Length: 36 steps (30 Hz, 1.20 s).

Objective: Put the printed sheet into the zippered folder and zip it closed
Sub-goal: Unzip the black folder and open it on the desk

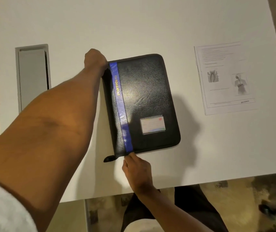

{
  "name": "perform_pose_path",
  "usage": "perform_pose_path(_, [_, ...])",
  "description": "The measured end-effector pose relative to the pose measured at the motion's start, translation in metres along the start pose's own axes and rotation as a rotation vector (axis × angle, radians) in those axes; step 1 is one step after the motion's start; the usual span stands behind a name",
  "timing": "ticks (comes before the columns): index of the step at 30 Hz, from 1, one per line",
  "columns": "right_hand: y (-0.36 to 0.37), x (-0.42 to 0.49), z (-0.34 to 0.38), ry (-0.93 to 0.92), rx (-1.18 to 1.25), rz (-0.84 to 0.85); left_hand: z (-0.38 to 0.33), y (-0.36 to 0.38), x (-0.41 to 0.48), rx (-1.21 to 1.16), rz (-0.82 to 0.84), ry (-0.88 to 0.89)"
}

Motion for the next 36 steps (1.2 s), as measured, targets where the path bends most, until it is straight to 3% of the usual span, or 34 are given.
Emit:
perform_pose_path(6, [-0.04, 0.017, 0.004, 0.021, 0.095, 0.037, 0.015, -0.002, -0.019, -0.17, -0.081, 0.131])
perform_pose_path(10, [-0.085, 0.051, -0.007, 0.139, 0.202, -0.22, 0.035, -0.002, -0.053, -0.336, -0.12, 0.254])
perform_pose_path(13, [-0.116, 0.082, -0.023, 0.275, 0.152, -0.357, 0.054, 0.002, -0.091, -0.281, -0.116, 0.233])
perform_pose_path(16, [-0.14, 0.104, -0.042, 0.402, 0.075, -0.3, 0.073, 0.014, -0.134, -0.252, -0.036, 0.176])
perform_pose_path(21, [-0.159, 0.117, -0.058, 0.461, 0.029, -0.227, 0.097, 0.044, -0.194, -0.277, -0.051, 0.109])
perform_pose_path(25, [-0.162, 0.125, -0.069, 0.559, 0.197, -0.133, 0.099, 0.052, -0.217, -0.334, -0.019, 0.123])
perform_pose_path(30, [-0.158, 0.131, -0.093, 0.604, 0.254, -0.179, 0.091, 0.047, -0.212, -0.328, -0.007, 0.128])
perform_pose_path(36, [-0.197, 0.123, -0.065, 0.588, 0.296, -0.261, 0.079, 0.042, -0.215, -0.336, 0.099, 0.162])
Point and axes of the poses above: each hand's wrist, its own x-axis towards the middle knuckle, its own y-axis out of the palm, z = x × y, the point moved 2 cm from there along x, towards the middle knuckle, and after that the axes turned 10 degrees about x, right-handed, at the moved point
